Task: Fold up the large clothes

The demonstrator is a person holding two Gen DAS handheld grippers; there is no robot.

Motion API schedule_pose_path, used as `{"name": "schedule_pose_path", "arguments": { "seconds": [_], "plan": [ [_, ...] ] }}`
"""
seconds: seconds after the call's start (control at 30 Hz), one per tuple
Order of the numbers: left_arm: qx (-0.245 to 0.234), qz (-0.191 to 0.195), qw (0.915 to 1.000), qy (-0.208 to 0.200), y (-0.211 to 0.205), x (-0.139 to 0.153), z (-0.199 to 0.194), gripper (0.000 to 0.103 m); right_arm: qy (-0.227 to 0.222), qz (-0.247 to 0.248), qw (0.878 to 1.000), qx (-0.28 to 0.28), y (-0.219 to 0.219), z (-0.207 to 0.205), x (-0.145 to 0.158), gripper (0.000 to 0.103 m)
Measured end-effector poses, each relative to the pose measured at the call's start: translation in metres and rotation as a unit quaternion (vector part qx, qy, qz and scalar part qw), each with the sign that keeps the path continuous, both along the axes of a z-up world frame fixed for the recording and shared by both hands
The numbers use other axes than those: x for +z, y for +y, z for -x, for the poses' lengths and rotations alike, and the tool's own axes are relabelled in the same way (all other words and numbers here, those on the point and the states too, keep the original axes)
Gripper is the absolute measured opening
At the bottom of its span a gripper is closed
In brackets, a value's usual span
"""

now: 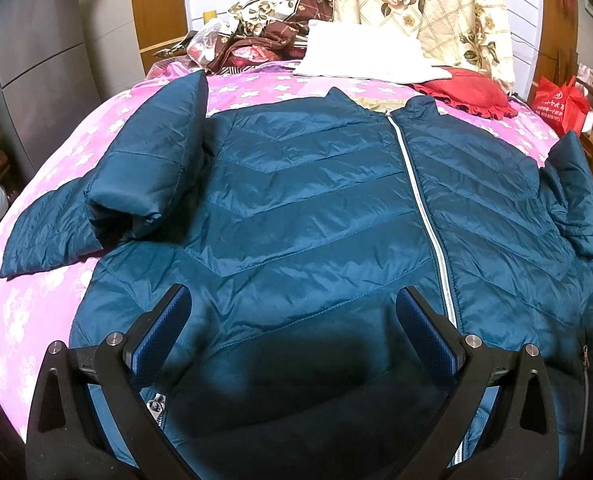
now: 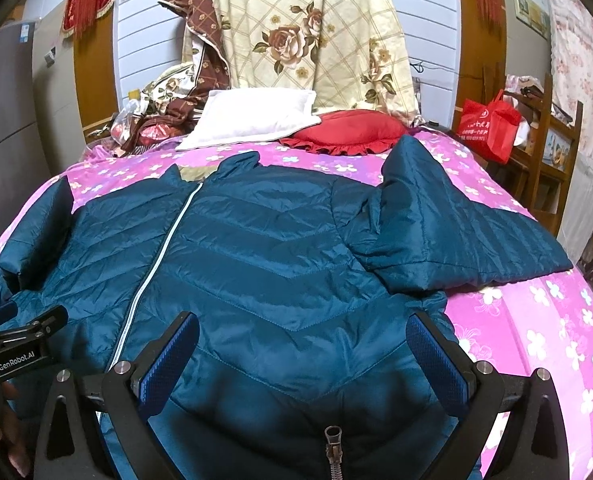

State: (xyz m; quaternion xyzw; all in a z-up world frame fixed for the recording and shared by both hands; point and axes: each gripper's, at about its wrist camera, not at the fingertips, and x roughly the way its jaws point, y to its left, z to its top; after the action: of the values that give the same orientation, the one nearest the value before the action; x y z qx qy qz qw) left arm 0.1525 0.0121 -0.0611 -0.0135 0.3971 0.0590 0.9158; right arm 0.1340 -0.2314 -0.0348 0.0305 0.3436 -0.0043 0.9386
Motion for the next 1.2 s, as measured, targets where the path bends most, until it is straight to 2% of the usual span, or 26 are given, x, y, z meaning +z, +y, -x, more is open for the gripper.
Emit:
{"name": "schedule_pose_path", "arguments": {
  "seconds": [1.2],
  "plan": [
    [0.002,0.003,1.0,0.001,0.0012,-0.0005,0.0013,0.103,0.004,0.006,1.0,-0.005,0.0003,-0.0016,-0.0032,0.103]
  ]
}}
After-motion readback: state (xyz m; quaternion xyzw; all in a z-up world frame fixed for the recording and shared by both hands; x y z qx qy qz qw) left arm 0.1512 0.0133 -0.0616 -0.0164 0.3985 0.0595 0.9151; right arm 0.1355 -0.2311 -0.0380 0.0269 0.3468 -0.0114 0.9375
